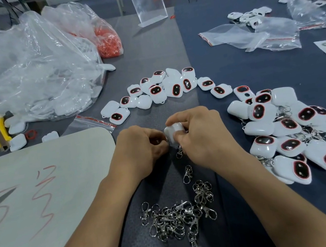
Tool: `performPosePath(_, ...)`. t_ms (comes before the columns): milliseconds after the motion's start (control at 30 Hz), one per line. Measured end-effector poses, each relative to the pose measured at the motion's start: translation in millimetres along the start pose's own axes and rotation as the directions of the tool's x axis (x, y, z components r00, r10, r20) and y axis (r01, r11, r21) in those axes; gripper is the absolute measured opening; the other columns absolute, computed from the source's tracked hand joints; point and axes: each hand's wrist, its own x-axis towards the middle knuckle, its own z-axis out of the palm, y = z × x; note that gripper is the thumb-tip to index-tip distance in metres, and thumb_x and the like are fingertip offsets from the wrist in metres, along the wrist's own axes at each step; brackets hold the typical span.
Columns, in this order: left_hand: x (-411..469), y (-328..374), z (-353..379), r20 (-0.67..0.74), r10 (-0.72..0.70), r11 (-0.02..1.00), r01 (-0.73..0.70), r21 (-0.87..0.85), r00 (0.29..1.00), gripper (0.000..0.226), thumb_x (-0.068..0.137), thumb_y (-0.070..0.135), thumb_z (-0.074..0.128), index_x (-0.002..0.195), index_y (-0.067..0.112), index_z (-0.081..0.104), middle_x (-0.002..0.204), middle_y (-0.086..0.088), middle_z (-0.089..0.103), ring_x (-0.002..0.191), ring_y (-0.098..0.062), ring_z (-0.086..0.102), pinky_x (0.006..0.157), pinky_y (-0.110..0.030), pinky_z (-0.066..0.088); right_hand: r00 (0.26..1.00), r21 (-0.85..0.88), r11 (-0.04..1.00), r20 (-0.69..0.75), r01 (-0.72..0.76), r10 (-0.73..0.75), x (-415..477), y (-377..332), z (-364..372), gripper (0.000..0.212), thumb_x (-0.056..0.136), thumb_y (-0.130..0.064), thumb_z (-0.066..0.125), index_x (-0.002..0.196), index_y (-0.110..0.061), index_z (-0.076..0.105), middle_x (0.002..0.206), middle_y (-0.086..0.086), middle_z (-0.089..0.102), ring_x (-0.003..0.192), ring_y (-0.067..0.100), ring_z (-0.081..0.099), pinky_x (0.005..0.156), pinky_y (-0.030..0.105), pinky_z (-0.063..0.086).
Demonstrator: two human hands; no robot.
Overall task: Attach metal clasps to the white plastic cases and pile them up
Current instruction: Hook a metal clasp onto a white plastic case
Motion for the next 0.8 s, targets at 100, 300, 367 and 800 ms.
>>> performPosePath(100, -2, 2, 2, -0.026, 0.016, 0.997, -0.014, 0.077, 1.000, 0.002, 0.080, 0.034, 0.077, 0.078, 0.035, 0.077, 0.058, 0.013, 0.064, 0.053, -0.001, 0.056, 0.051, -0.011, 0.036, 0.999, 0.050, 0.999, -0.039, -0.006, 0.008, -2, 0, 3, 0.021, 0.093, -0.019, 0.065, 0.103, -0.031, 0.078, 0.085, -0.006, 0.074, 0.071, 0.004, 0.068, 0.061, 0.016, 0.056)
performPosePath(300, -4, 0, 5, -0.136, 0.122, 0.990, -0.111, 0.084, 0.983, 0.011, 0.077, 0.041, 0.076, 0.074, 0.031, 0.073, 0.054, 0.013, 0.060, 0.053, -0.006, 0.054, 0.054, -0.015, 0.038, 0.981, 0.340, 0.921, 0.032, -0.191, 0.192, -3, 10, 5, 0.022, 0.078, -0.004, 0.069, 0.083, -0.024, 0.077, 0.064, -0.001, 0.073, 0.043, 0.017, 0.066, 0.047, 0.025, 0.053)
performPosePath(367, -2, 0, 3, -0.163, 0.103, 0.995, -0.099, 0.033, 0.981, 0.006, 0.071, 0.037, 0.071, 0.067, 0.033, 0.070, 0.051, 0.017, 0.056, 0.049, -0.002, 0.050, 0.050, -0.010, 0.034, 0.971, 0.411, 0.881, 0.048, -0.234, 0.235, -4, 11, 9, 0.026, 0.076, -0.001, 0.069, 0.084, -0.024, 0.078, 0.070, 0.002, 0.076, 0.044, 0.022, 0.068, 0.049, 0.028, 0.054)
performPosePath(800, -3, 15, -3, -0.041, -0.022, 0.688, -0.015, -0.725, 0.999, 0.005, 0.060, 0.020, 0.073, 0.062, 0.022, 0.077, 0.050, 0.010, 0.054, 0.046, -0.003, 0.037, 0.046, -0.013, 0.031, 0.998, 0.532, 0.845, 0.058, -0.065, 0.040, -5, 8, -10, 0.004, 0.082, -0.020, 0.078, 0.079, -0.022, 0.076, 0.077, 0.006, 0.075, 0.070, 0.025, 0.066, 0.070, 0.041, 0.053)
